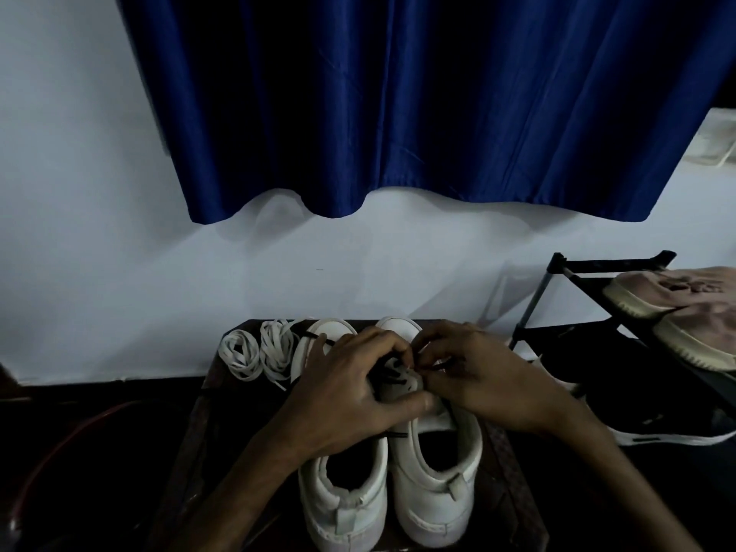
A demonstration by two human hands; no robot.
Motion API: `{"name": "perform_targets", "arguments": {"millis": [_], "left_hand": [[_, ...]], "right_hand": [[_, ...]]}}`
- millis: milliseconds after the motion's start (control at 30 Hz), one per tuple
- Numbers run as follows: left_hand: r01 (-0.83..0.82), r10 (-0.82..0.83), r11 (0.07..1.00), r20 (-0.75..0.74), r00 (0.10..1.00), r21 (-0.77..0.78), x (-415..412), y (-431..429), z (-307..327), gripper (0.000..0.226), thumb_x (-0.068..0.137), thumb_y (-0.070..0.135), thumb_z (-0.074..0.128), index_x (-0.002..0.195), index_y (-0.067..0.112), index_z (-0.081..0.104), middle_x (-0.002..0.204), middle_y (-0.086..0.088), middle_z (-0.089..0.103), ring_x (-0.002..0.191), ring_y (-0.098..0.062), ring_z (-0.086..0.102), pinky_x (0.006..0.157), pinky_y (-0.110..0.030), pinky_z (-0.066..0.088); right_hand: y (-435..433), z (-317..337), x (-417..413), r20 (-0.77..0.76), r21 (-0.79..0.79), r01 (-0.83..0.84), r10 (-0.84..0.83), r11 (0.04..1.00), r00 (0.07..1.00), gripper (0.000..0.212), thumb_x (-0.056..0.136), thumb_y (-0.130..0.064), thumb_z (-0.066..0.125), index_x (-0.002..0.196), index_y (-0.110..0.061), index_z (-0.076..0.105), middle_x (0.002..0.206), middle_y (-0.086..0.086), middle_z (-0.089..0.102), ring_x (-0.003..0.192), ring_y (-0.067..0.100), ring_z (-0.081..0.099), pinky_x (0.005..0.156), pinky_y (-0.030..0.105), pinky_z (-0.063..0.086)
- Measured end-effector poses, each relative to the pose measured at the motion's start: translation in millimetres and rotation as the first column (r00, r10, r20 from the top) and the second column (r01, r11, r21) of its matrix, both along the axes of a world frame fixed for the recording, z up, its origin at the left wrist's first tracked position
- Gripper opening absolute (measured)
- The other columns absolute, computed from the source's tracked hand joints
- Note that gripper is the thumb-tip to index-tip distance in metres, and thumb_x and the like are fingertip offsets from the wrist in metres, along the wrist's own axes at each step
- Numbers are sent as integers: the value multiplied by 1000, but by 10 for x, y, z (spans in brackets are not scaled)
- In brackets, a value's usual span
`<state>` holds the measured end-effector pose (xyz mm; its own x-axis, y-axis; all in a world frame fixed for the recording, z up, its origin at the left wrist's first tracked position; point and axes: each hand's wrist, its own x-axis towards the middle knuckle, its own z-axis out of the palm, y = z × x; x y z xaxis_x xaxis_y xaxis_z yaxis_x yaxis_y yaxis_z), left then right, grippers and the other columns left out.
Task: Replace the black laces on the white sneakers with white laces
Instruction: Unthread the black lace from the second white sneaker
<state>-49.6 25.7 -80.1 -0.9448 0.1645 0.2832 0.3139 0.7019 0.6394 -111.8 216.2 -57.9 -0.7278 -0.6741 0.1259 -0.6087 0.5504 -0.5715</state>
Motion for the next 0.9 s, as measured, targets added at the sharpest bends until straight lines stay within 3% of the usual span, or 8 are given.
{"name": "perform_targets", "arguments": {"millis": [67,167,267,333,433,600,700,900], "left_hand": [[8,-9,1000,9,1000,18,-2,-6,4,45,71,74,57,100,40,54,109,26,56,110,5,52,108,-51,25],[6,-6,1000,5,1000,-5,7,-4,19,45,70,75,55,98,40,55,106,26,55,108,5,51,107,-50,26],[-2,1,999,-21,1000,-46,9,-6,16,44,70,75,55,97,40,55,104,26,55,106,6,51,113,-44,19],[-8,6,998,-32,999,-62,24,2,18,45,69,75,55,97,40,55,104,27,55,105,7,52,112,-24,7],[-11,9,998,-28,1000,-59,34,17,20,43,69,73,58,95,39,55,103,26,55,106,6,53,100,-7,3],[5,-6,1000,-45,999,-30,3,40,33,39,71,67,63,94,36,58,101,22,56,104,4,53,96,-22,31],[-8,6,999,-47,999,-32,9,41,18,42,70,68,62,97,37,58,101,23,54,103,3,53,90,-24,39],[-10,9,1000,-56,998,-23,10,28,12,43,68,65,63,97,34,58,101,20,56,102,-1,55,89,-30,44]], "right_hand": [[43,-16,-8,250,-201,5,46,980,967,5,82,-15,70,80,-12,74,112,-5,61,105,5,59,90,23,47],[90,-64,5,513,-407,195,46,892,857,15,77,-18,63,81,-6,72,113,10,60,106,15,61,92,31,47],[189,-42,-109,709,-513,524,-9,680,705,21,81,-17,55,91,-5,69,103,15,65,102,20,61,84,38,49],[295,-7,-212,768,-519,685,-73,511,636,22,93,-12,45,92,-8,66,106,7,67,112,17,60,90,40,48],[350,-66,-214,509,-416,574,-343,705,790,18,99,-16,51,98,-10,68,116,-2,67,115,11,59,103,43,45],[204,73,-89,120,-224,109,-84,969,989,11,93,-20,64,97,-25,74,127,-13,55,118,1,54,97,28,46],[102,44,-60,-54,69,22,-18,997,998,19,90,-35,57,95,-32,76,131,-13,56,121,5,50,98,33,45],[0,-20,-71,34,35,-89,88,995,996,20,82,-27,58,89,-24,77,126,-15,60,119,2,51,98,24,39]]}}
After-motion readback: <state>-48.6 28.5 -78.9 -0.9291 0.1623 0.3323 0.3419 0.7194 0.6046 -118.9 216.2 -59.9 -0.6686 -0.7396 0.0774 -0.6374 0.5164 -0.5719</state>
